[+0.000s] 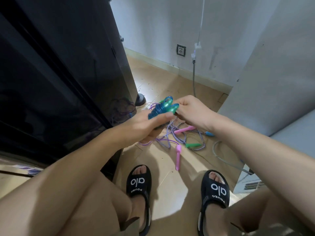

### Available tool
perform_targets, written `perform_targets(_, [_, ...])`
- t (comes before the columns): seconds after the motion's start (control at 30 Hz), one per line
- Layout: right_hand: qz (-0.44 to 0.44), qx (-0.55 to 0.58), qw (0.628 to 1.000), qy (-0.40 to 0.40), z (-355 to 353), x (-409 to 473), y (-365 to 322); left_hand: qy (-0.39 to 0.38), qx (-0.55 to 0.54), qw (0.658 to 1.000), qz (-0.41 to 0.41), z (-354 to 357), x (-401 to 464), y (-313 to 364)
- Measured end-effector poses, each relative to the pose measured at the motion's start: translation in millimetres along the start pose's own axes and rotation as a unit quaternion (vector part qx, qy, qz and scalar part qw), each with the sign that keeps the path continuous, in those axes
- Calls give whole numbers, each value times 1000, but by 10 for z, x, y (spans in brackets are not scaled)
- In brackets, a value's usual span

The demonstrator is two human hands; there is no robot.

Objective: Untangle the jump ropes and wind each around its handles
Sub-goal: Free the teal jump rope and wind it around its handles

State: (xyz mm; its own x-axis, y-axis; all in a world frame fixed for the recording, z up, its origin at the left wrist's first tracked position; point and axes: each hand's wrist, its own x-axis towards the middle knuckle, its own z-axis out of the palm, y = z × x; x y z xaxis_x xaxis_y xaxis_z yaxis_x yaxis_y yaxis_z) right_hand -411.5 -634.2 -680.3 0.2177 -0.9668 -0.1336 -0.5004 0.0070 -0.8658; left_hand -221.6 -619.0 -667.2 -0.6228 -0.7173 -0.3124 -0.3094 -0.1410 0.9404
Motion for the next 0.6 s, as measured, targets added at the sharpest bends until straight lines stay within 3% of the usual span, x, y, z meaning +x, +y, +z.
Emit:
perform_targets(0.13, [-11,-26,999,37,-13,-79,-59,90,-70,993,-21,-47,77,8])
perform_targets(0.3, [-52,-138,986,78,101,-177,-99,168,-90,981,-48,-81,146,5])
perform_targets(0.47, [-98,-242,960,101,127,-158,-92,180,-143,970,-76,-39,168,16])
perform_targets(0.6, [-95,-314,940,92,160,-137,-38,141,-251,951,-107,-51,140,78])
